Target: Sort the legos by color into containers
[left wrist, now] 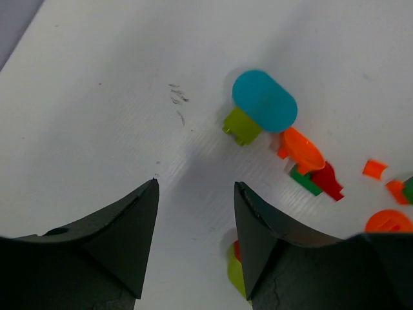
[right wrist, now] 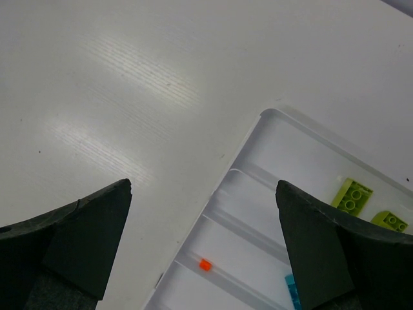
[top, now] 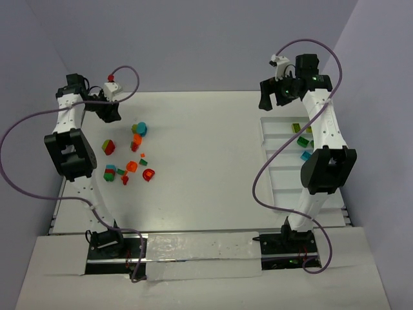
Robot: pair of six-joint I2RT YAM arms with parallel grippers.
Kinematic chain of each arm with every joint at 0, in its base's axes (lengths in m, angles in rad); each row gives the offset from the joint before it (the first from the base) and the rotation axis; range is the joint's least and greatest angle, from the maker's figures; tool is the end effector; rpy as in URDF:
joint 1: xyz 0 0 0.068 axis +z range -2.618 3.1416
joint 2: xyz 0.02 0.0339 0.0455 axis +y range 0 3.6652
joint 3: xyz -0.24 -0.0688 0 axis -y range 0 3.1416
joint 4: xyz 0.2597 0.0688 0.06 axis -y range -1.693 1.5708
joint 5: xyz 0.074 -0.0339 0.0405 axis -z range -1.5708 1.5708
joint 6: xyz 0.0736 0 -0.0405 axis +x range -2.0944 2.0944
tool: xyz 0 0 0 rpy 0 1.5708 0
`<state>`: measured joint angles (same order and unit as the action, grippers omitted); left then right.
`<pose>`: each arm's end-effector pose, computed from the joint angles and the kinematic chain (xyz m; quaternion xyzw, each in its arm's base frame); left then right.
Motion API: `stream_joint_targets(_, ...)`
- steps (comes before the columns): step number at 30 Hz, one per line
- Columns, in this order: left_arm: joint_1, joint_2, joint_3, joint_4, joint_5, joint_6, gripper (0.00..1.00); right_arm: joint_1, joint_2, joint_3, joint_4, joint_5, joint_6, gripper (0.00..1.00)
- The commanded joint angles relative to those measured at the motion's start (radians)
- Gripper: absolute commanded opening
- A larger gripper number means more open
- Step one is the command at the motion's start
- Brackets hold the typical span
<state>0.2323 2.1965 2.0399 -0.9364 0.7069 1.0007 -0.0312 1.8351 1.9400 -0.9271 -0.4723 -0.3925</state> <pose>0.4841 0.0654 0.2114 0.4176 0.8144 -0.1460 0.3756 0.4305 0.0201 0.3298 -0.2467 0.8748 0.1381 0.3933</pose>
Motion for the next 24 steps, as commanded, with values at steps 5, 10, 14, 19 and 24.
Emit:
stream_joint_targets(5, -0.005, 0.160, 0.110, -0.309, 0.067, 0.559, 0.62, 0.014, 0.016, 0.068, -0.096, 0.070, -0.050, 1.00)
stream_joint_targets(10, -0.005, 0.197, 0.100, -0.252, 0.088, 0.598, 0.64, 0.014, 0.006, 0.048, -0.121, 0.122, -0.074, 1.00)
stream_joint_targets(14, -0.010, 0.223, 0.094, -0.225, 0.095, 0.632, 0.64, 0.014, 0.004, 0.039, -0.146, 0.141, -0.069, 1.00)
stream_joint_targets(19, -0.019, 0.264, 0.130, -0.269, 0.105, 0.653, 0.63, 0.015, 0.019, 0.059, -0.170, 0.144, -0.047, 0.99)
stream_joint_targets(24, -0.034, 0.266, 0.118, -0.195, 0.132, 0.588, 0.65, 0.017, 0.023, 0.063, -0.179, 0.150, -0.030, 0.99)
